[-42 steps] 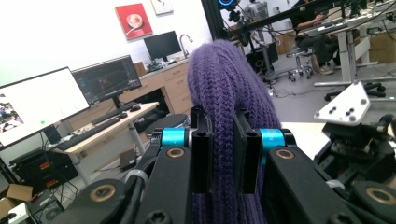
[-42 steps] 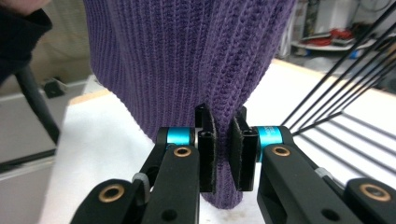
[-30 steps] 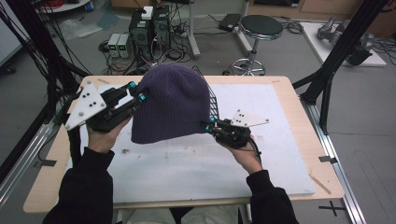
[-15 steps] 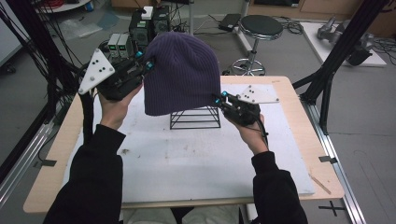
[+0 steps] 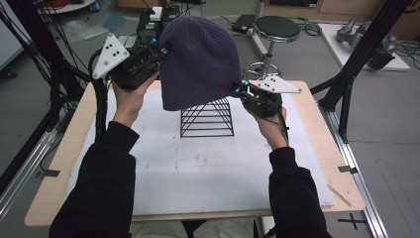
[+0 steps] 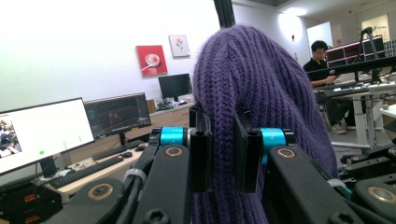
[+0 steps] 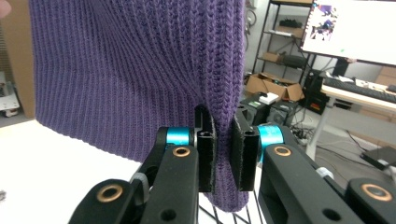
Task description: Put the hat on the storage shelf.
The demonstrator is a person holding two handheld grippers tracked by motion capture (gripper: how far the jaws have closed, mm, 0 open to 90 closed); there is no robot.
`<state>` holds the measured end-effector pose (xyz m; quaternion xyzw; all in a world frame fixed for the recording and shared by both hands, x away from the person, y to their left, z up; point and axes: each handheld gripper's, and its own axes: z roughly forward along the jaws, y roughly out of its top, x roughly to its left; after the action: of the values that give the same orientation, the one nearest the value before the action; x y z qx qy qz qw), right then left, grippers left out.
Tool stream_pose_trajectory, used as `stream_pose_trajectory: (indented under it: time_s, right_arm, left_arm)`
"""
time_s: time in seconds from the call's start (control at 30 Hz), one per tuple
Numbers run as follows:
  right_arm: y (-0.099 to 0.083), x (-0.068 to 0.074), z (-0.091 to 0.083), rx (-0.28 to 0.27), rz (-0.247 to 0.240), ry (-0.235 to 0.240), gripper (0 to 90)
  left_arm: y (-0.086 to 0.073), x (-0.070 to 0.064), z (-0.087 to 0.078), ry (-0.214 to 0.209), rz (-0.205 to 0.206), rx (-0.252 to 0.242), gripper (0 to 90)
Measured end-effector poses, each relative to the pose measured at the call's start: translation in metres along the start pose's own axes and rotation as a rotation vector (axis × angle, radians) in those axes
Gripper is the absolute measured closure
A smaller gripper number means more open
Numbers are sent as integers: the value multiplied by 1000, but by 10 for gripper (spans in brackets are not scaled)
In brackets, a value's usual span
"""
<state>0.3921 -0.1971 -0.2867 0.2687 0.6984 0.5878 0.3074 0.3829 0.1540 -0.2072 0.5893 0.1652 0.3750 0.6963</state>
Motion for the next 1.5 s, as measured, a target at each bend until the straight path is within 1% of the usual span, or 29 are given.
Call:
stream_pose_trajectory:
  time_s: [0.07, 0.1, 0.2, 0.3, 0.33, 0.37, 0.43, 0.47, 0.53, 0.6, 0.67, 0.7, 0.73, 0.8, 0.83, 0.87, 0.9, 0.93, 0.97, 1.0, 1.03, 1.13, 1.2, 1.27, 1.3, 1.33, 1.4, 1.43, 1.5]
  right_arm:
    - [-1, -2, 2, 1, 4, -16, 831]
    - [-1, -2, 2, 1, 4, -16, 831]
    - [-3, -5, 5, 0, 19, -25, 831]
    - [-4, -7, 6, 6, 24, -34, 831]
    - [-5, -9, 7, 11, 10, -46, 830]
    - [-5, -9, 7, 11, 10, -46, 830]
    - [-7, -11, 7, 28, 23, -54, 829]
    - [-8, -13, 8, 23, 8, -60, 829]
    - [-9, -11, 10, 42, 20, -59, 829]
    - [-12, -10, 13, 51, 2, -66, 829]
    - [-15, -10, 14, 57, 12, -79, 829]
    - [-18, -11, 13, 54, 16, -78, 829]
    - [-20, -12, 12, 63, 26, -74, 829]
    - [-27, -13, 10, 67, 30, -74, 829]
    - [-27, -13, 10, 67, 30, -74, 829]
    - [-34, -14, 7, 80, 50, -70, 828]
    - [-38, -15, 6, 82, 48, -69, 828]
    - [-42, -14, 5, 92, 57, -69, 828]
    - [-45, -14, 5, 98, 56, -68, 828]
    - [-49, -14, 4, 105, 51, -72, 828]
    - [-53, -14, 4, 113, 60, -68, 828]
    - [-62, -14, 5, 130, 67, -67, 828]
    - [-68, -13, 5, 144, 70, -63, 827]
    - [-72, -11, 7, 162, 75, -57, 826]
    - [-72, -11, 7, 162, 75, -57, 826]
    - [-77, -9, 9, 181, 76, -50, 825]
    - [-80, -8, 10, 192, 77, -53, 825]
    - [-86, -8, 11, 210, 86, -50, 823]
    - [-90, -7, 12, 219, 93, -52, 823]
  left_arm:
    - [-4, 2, 6, 5, -20, -8, 793]
    - [-4, 2, 6, 5, -20, -8, 793]
    - [-8, 6, 13, 7, -41, -7, 793]
    - [-10, 7, 17, 10, -40, 2, 793]
    - [-13, 7, 20, 12, -42, 7, 793]
    - [-13, 7, 20, 12, -42, 7, 793]
    - [-17, 6, 23, 21, -40, 10, 793]
    - [-18, 6, 25, 25, -38, 9, 793]
    - [-23, 7, 31, 21, -47, 14, 793]
    - [-24, 6, 32, 21, -44, 16, 793]
    - [-26, 6, 34, 17, -47, 19, 792]
    - [-29, 5, 36, 6, -54, 26, 792]
    - [-29, 5, 36, 6, -54, 26, 792]
    - [-35, 2, 37, -12, -50, 41, 792]
    - [-35, 2, 37, -12, -50, 41, 792]
    - [-41, 0, 38, -22, -55, 54, 791]
    - [-41, 0, 38, -22, -55, 54, 791]
    - [-49, -2, 38, -26, -60, 68, 791]
    - [-49, -2, 38, -26, -60, 68, 791]
    - [-57, -3, 38, -33, -75, 78, 791]
    - [-57, -3, 38, -33, -75, 78, 791]
    - [-67, -5, 37, -35, -87, 96, 791]
    - [-72, -5, 36, -39, -88, 109, 789]
    - [-77, -6, 35, -38, -100, 113, 788]
    - [-80, -7, 34, -37, -108, 114, 788]
    - [-83, -7, 33, -36, -111, 120, 788]
    - [-89, -9, 32, -34, -114, 136, 789]
    - [-93, -10, 31, -37, -117, 142, 788]
    - [-100, -12, 29, -38, -123, 152, 789]
